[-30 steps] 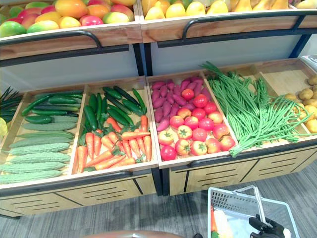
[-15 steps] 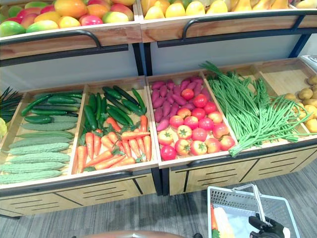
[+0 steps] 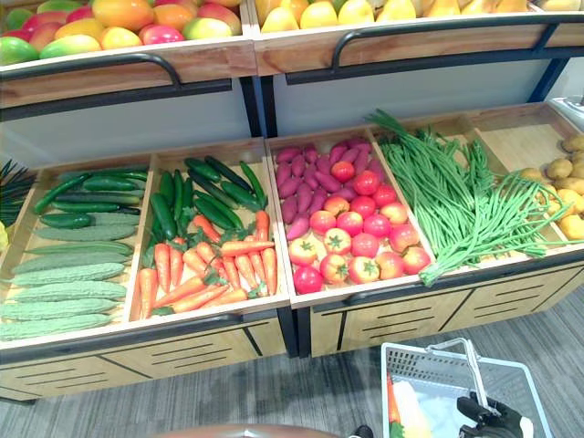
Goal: Pick vegetable in the basket
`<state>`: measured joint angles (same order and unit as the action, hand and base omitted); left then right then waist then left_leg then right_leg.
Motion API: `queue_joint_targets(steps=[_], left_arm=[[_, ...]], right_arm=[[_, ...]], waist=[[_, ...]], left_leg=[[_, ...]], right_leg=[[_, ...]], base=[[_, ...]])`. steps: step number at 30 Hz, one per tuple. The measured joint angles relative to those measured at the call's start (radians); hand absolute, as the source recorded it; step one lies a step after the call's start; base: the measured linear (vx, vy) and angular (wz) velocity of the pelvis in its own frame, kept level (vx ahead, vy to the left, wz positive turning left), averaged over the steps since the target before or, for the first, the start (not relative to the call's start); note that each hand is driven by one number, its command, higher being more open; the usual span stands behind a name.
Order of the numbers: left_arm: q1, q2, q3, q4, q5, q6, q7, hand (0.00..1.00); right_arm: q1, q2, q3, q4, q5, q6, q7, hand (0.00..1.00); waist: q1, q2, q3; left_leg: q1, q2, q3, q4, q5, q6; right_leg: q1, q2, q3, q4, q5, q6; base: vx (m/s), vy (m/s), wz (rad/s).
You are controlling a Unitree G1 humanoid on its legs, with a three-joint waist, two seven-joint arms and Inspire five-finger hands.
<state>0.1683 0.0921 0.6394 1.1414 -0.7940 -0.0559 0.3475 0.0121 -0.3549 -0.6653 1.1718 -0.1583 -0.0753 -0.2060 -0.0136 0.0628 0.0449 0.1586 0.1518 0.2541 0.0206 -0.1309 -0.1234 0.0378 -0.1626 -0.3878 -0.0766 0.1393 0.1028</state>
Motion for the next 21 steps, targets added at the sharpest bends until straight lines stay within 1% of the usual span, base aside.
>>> queue_joint_targets(steps=[18,19,21], left_arm=[[0.001,0.000,-0.032,0.000,0.001,0.000,-0.029,0.00],[0.001,0.000,-0.032,0.000,0.001,0.000,-0.030,1.00],[0.001,0.000,-0.032,0.000,0.001,0.000,-0.030,1.00]], right_arm=[[0.000,0.000,0.001,0.000,0.000,0.000,0.000,0.00],[0.000,0.000,0.001,0.000,0.000,0.000,0.000,0.00],[0.000,0.000,0.001,0.000,0.000,0.000,0.000,0.00]], waist=[[0.000,-0.004,0.003],[0.000,-0.004,0.003],[0.000,-0.004,0.003]], left_leg=[[0.000,0.000,0.000,0.000,0.000,0.000],[0.000,0.000,0.000,0.000,0.000,0.000],[0.000,0.000,0.000,0.000,0.000,0.000]], right_leg=[[-0.001,0.000,0.000,0.001,0.000,0.000],[-0.001,0.000,0.000,0.001,0.000,0.000],[-0.001,0.000,0.000,0.001,0.000,0.000]], base=[[0.00,0.000,0.00],[0.00,0.000,0.00],[0.00,0.000,0.00]])
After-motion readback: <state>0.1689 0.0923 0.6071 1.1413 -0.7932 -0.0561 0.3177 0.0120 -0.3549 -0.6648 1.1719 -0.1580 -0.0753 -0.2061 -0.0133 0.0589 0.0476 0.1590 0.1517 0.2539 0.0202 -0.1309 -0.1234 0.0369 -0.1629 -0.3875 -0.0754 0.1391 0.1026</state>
